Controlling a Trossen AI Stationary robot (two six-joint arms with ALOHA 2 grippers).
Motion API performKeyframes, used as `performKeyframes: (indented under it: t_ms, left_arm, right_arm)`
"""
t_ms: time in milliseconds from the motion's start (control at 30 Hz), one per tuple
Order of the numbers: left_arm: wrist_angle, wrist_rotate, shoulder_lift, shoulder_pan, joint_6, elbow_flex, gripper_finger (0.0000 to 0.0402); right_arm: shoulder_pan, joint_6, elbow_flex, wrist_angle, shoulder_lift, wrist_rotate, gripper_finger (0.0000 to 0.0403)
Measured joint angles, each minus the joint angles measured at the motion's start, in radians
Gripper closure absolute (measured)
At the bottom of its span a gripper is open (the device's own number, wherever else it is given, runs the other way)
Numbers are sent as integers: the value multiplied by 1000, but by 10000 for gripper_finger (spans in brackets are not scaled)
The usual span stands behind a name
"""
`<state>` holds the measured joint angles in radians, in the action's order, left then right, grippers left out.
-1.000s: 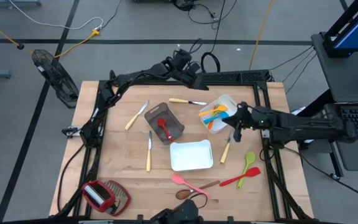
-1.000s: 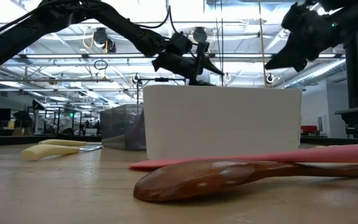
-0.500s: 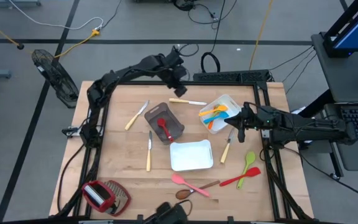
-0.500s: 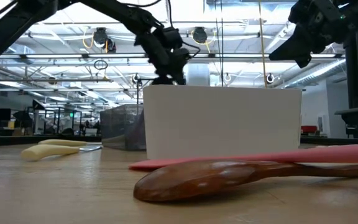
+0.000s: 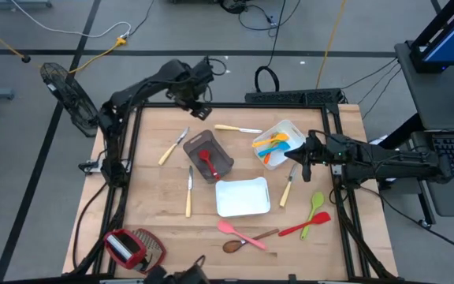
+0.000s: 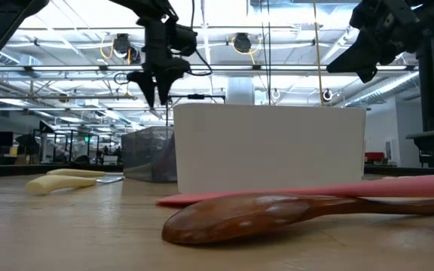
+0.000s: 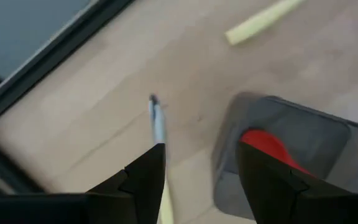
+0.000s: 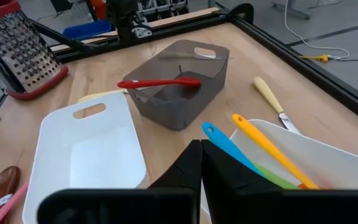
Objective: Pick & Place Kitchen Items
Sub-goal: Put the yellow table knife into the bottom white bin
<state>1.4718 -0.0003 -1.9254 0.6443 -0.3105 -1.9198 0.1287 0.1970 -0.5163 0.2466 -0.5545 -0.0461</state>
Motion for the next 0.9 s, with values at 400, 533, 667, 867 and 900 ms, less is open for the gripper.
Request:
performKeyframes:
  t_ms: [400,533,667,867,900]
  left_arm:
    - [-55,36,207,39,-172,351,204]
    - [-146,70,332,67,-232,541,204]
    - [-234,105,452,76,-295,698,204]
    - [-262,123,549,47,-399,850,204]
    - [-266,131,554,41,-414,863,204]
  right_arm:
    - [0,0,0,21,0,0,402]
    - [0,0,0,20,0,-1,402]
    - [0,0,0,19,0,0,402]
    - [0,0,0,18,0,0,402]
    - [0,0,0,18,0,-1,402]
